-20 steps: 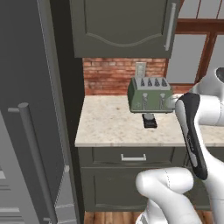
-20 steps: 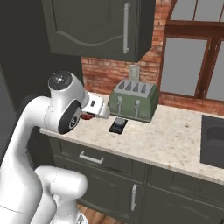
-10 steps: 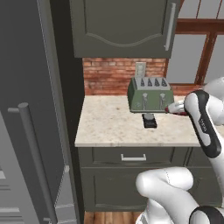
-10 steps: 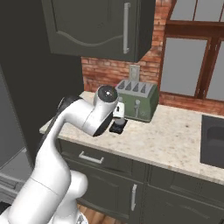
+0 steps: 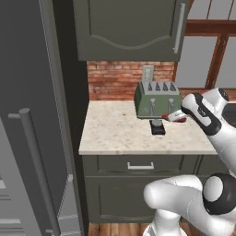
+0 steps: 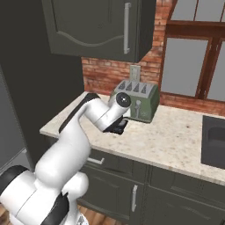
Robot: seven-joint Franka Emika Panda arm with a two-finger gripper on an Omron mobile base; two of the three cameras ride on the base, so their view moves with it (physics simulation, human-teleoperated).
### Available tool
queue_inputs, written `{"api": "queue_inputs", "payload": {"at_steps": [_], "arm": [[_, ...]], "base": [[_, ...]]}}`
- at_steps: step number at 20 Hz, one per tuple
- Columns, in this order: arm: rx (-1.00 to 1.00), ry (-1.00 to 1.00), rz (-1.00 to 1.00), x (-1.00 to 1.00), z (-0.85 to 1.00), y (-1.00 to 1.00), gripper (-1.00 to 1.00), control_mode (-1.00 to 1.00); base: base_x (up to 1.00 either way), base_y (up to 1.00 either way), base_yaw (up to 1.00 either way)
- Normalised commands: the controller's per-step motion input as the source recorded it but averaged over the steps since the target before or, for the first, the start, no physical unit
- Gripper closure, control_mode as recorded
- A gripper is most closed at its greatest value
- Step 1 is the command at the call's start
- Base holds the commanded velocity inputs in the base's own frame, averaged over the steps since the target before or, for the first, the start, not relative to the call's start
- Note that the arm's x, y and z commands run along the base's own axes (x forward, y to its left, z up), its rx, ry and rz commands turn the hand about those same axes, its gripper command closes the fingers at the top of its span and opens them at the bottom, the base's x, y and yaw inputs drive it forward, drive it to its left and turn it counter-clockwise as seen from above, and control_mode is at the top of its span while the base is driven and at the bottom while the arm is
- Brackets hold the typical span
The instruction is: Take the steak from the fridge and place it on the digital scale on the counter by the fridge. Wait a few seconds for a reading, then move it to the plate on the dining counter.
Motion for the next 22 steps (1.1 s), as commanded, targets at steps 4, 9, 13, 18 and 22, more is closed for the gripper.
{"api": "queue_inputs", "payload": {"at_steps": [4, 9, 13, 18, 22], "arm": [[-0.02, 0.0, 0.0, 0.81, -0.46, 0.01, 1.0, -1.0], [-0.03, 0.0, 0.0, 0.69, -0.39, 0.0, 1.0, -1.0], [-0.04, 0.0, 0.0, 0.34, -0.31, 0.0, 1.0, -1.0], [-0.03, 0.0, 0.0, 0.23, -0.32, 0.0, 1.0, -1.0], [-0.02, 0.0, 0.0, 0.35, -0.23, 0.0, 1.0, -1.0]], "base": [[0.0, 0.0, 0.0], [0.0, 0.0, 0.0], [0.0, 0.0, 0.0], [0.0, 0.0, 0.0], [0.0, 0.0, 0.0]]}}
